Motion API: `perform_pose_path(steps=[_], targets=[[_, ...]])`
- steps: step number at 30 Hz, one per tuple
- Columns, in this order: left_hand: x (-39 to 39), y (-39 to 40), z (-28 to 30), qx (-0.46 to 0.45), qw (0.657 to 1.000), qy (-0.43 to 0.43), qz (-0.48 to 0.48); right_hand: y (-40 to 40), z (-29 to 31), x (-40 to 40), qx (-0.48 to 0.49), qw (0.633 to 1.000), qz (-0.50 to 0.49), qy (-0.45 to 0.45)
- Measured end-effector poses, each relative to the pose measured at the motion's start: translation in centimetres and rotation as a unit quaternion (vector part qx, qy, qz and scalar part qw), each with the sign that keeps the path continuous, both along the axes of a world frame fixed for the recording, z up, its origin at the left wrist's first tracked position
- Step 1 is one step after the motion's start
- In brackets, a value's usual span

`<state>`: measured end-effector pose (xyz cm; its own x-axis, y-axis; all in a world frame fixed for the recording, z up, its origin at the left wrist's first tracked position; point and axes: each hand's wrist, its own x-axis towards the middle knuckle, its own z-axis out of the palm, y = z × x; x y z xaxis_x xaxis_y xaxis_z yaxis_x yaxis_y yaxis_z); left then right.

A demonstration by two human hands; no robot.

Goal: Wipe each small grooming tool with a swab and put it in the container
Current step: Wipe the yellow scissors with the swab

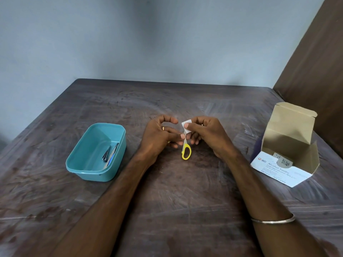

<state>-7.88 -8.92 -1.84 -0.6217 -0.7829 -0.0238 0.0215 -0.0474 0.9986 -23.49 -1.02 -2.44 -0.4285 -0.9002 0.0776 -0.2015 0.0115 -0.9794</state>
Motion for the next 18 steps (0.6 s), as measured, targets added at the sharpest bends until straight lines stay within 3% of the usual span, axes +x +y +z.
perform_pose_path(steps=[18], targets=[[-0.02,-0.4,-0.25,-0.021,1.0,-0.001,-0.005,0.17,0.23,-0.29,0.004,0.999,0.019,-0.029]])
